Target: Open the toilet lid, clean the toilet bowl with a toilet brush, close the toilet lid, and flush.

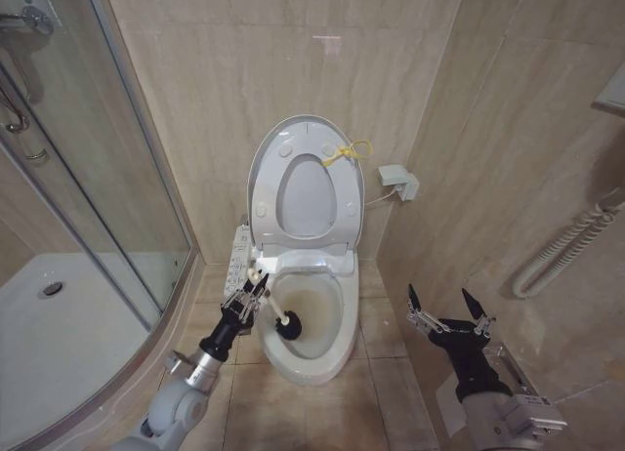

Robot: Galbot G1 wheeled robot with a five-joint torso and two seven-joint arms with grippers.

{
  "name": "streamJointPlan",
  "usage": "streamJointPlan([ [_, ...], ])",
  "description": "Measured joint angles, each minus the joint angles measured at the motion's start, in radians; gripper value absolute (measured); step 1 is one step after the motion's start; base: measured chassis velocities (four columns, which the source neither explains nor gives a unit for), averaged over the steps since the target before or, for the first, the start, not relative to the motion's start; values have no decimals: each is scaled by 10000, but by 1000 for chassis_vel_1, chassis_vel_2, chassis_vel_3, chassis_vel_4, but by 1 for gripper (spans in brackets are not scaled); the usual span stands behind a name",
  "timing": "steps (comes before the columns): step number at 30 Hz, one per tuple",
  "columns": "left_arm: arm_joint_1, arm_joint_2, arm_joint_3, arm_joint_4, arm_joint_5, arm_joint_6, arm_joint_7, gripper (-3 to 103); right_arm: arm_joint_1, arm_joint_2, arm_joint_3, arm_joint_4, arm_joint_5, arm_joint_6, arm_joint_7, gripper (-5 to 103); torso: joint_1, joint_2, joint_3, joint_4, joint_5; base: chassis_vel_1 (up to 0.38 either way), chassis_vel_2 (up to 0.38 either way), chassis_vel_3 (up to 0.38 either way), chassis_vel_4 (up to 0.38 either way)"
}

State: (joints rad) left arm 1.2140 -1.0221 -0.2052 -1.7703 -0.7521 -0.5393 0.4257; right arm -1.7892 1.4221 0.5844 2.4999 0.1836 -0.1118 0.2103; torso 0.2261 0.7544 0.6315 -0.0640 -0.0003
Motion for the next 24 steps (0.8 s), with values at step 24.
streamJointPlan([
  [24, 4671, -1196, -5585, -4633, 1847, 684, -2374, 20, 0, 0, 0, 0, 0, 0, 0, 100, -1, 1, -1, 5, 4, 0, 0, 0, 0],
])
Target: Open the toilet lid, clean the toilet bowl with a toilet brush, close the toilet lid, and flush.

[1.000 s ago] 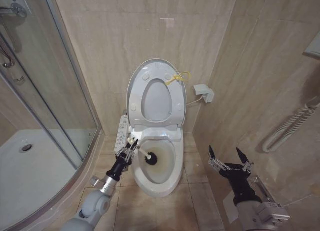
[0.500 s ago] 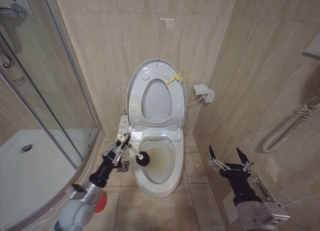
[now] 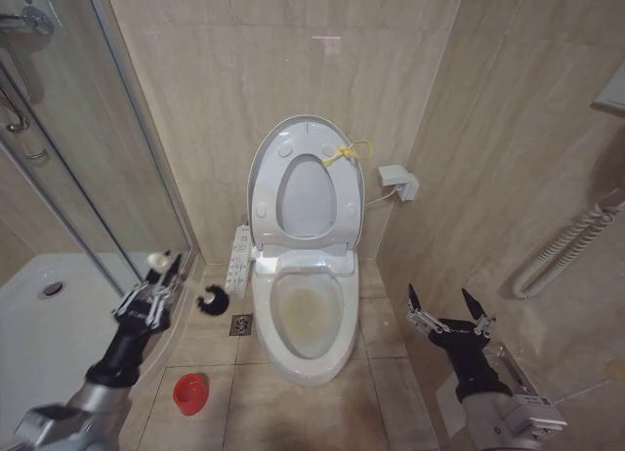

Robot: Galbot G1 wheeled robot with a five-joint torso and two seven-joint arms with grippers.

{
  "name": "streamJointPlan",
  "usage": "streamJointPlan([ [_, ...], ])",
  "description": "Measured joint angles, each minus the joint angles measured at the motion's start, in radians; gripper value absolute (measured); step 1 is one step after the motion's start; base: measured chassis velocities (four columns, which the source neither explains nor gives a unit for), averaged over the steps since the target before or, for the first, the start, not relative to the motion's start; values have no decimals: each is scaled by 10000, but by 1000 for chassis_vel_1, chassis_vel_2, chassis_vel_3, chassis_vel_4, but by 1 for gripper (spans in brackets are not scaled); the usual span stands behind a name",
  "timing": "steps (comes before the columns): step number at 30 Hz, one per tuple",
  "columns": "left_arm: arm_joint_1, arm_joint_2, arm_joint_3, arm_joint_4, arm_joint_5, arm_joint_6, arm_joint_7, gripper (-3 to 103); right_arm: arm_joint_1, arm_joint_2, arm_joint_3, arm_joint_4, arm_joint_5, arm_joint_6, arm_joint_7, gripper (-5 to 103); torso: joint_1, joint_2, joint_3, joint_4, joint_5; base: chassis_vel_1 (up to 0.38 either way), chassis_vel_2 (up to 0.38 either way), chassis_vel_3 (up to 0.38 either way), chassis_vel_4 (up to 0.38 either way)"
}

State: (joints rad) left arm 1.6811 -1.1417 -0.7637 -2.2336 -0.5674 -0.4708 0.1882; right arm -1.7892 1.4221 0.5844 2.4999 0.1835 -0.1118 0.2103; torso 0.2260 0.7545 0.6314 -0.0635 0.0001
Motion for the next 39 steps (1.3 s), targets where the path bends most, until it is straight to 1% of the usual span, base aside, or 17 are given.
streamJointPlan([
  [2, 24, -131, 250, -89, -48, 252, -355, 20, 0, 0, 0, 0, 0, 0, 0, 100, 0, 0, 0, 1, 1, 0, 0, 0, 0],
  [3, 24, -131, 250, -89, -48, 252, -355, 20, 0, 0, 0, 0, 0, 0, 0, 100, 0, 0, 0, 1, 1, 0, 0, 0, 0],
  [5, -83, -203, 629, 45, 56, 408, -569, 20, 0, 0, 0, 0, 0, 0, 0, 100, 0, 0, 0, -18, 0, 0, 0, 0, 0],
  [9, 149, -571, 688, 649, 312, 123, -595, 20, 0, 0, 0, 0, 0, 0, 0, 100, 3, -1, 2, -8, 2, 0, 0, 0, 0],
  [10, 200, -730, 649, 1049, 425, -86, -587, 20, 0, 0, 0, 0, 0, 0, 0, 100, 2, -1, 1, 0, 0, 0, 0, 0, 0],
  [12, 209, -830, 622, 1427, 498, -272, -582, 20, 0, -1, 0, 0, 0, 0, 0, 100, 2, -1, 1, -1, 0, 0, 0, 0, 0],
  [16, -51, -1072, 545, 3008, 597, -958, -566, 20, 0, 0, 0, 0, 0, 0, 0, 100, 1, -1, 1, -5, -2, 0, 0, 0, 0],
  [17, -51, -1072, 545, 3008, 597, -958, -566, 20, 0, 0, 0, 0, 0, 0, 0, 100, 1, -1, 1, -5, -2, 0, 0, 0, 0],
  [21, -800, -1026, 641, 4869, 451, -1631, -438, 20, 0, 0, 0, 0, 0, 0, 0, 100, 2, -1, 1, -6, -3, 0, 0, 0, 0],
  [22, -800, -1026, 641, 4869, 451, -1631, -438, 20, 0, 0, 0, 0, 0, 0, 0, 100, 2, -1, 1, -6, -3, 0, 0, 0, 0],
  [25, -1658, -813, 844, 6563, 157, -1974, -347, 20, 0, 0, 0, 0, 0, 0, 1, 100, 1, -1, 2, -4, -2, 0, 0, 0, 0],
  [26, -1658, -813, 844, 6563, 157, -1974, -347, 20, 0, 0, 0, 0, 0, 0, 1, 100, 1, -1, 2, -4, -2, 0, 0, 0, 0],
  [28, -2284, -671, 1106, 7651, 2, -2219, -242, 20, 0, 0, 0, 1, 0, 0, 0, 100, 2, -1, 1, -7, -2, 0, 0, 0, 0],
  [29, -2284, -671, 1106, 7651, 2, -2219, -242, 20, 0, 0, 0, 1, 0, 0, 0, 100, 2, -1, 1, -7, -2, 0, 0, 0, 0],
  [32, -2962, -526, 1497, 8921, -137, -2457, -21, 20, 0, 0, 0, 0, 0, 0, 0, 100, 2, -1, 2, -6, -3, 0, 0, 0, 0],
  [33, -2962, -526, 1497, 8921, -137, -2457, -21, 20, 0, 0, 0, 0, 0, 0, 0, 100, 2, -1, 2, -6, -3, 0, 0, 0, 0],
  [39, -3749, -490, 2040, 10340, -318, -2824, 383, 20, 0, 0, 0, 0, 0, 0, 0, 100, 2, -1, 1, -6, 0, 0, 0, 0, 0],
])
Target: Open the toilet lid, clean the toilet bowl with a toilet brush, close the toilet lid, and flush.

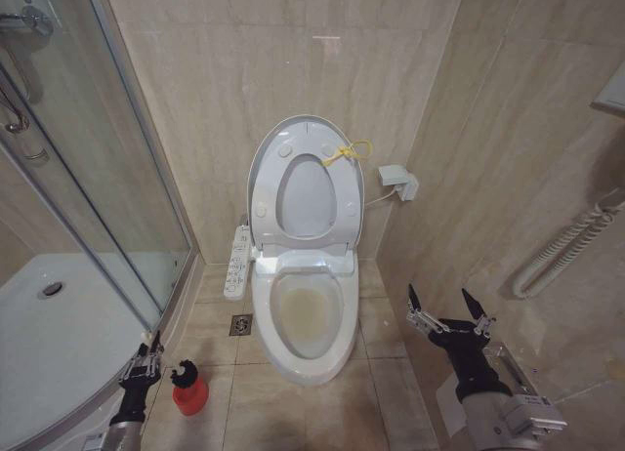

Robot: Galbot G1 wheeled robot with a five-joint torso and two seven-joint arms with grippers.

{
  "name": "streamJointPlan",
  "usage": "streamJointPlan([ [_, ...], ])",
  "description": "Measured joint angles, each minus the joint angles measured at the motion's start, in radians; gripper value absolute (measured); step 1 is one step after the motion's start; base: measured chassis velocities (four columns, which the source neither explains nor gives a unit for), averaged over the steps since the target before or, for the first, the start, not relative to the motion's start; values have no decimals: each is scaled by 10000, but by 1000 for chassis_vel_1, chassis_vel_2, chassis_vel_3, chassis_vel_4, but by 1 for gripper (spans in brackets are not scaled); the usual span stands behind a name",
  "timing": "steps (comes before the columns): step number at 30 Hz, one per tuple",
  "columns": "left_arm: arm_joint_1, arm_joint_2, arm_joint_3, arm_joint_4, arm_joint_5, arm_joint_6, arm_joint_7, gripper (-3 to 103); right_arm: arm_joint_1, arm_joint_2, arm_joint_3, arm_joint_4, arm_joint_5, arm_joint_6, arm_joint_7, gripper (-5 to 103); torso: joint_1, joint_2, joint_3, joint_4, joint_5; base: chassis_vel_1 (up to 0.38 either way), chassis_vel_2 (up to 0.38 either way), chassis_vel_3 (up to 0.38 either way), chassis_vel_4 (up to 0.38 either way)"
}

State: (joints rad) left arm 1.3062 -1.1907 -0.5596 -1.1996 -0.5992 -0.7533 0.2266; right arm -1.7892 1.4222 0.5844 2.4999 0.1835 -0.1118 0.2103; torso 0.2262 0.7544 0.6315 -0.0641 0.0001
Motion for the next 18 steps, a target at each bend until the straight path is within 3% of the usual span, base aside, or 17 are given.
streamJointPlan([
  [9, -470, 14, 268, 1482, 25, -468, 258, 20, 0, 0, 0, 0, 0, 0, 0, 100, 0, 0, 0, 2, -1, 0, 0, 0, 0],
  [18, -638, 138, 291, 2086, -16, -628, 492, 20, 0, 0, 0, 0, 0, 0, 0, 100, -1, 0, 0, 1, -1, 0, 0, 0, 0],
])
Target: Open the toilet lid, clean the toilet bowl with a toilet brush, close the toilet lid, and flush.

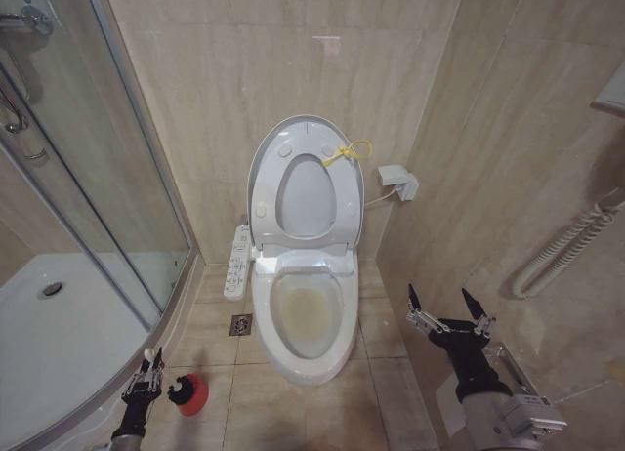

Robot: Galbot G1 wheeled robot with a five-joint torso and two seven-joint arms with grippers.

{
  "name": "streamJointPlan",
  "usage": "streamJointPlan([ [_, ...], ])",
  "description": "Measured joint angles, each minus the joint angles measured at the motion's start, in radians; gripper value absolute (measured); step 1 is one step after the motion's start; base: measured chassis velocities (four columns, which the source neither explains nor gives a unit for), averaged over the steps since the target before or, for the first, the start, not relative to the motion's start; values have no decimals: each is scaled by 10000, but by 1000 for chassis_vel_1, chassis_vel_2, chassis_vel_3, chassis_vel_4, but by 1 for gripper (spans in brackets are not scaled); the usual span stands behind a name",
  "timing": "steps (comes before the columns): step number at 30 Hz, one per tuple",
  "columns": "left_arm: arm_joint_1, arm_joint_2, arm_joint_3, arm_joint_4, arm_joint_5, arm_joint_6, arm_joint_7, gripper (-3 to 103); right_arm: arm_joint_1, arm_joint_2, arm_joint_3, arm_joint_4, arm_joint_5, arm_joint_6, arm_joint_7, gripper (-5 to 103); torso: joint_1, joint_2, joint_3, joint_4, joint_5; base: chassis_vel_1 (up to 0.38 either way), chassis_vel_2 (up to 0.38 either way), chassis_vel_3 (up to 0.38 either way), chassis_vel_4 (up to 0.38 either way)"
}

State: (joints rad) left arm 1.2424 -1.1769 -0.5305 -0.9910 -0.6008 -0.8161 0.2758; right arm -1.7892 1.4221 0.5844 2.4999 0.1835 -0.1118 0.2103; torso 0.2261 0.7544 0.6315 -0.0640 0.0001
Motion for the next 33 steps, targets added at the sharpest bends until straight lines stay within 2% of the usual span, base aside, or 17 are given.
streamJointPlan([
  [5, -216, 69, 89, 294, -181, -14, 244, 20, 0, 0, 0, 0, 0, 0, 0, 100, 0, 0, 0, -2, 0, 0, 0, 0, 0],
  [28, -687, 54, 364, 843, -447, -2, 454, 20, 0, 0, 0, 0, 0, 0, 0, 100, 0, 0, 0, -1, -1, 0, 0, 0, 0],
  [33, -900, -78, 508, 1321, -632, -3, 773, 20, 0, 0, 0, 0, 0, 0, 0, 100, 0, 0, 0, -1, 0, 0, 0, 0, 0],
])
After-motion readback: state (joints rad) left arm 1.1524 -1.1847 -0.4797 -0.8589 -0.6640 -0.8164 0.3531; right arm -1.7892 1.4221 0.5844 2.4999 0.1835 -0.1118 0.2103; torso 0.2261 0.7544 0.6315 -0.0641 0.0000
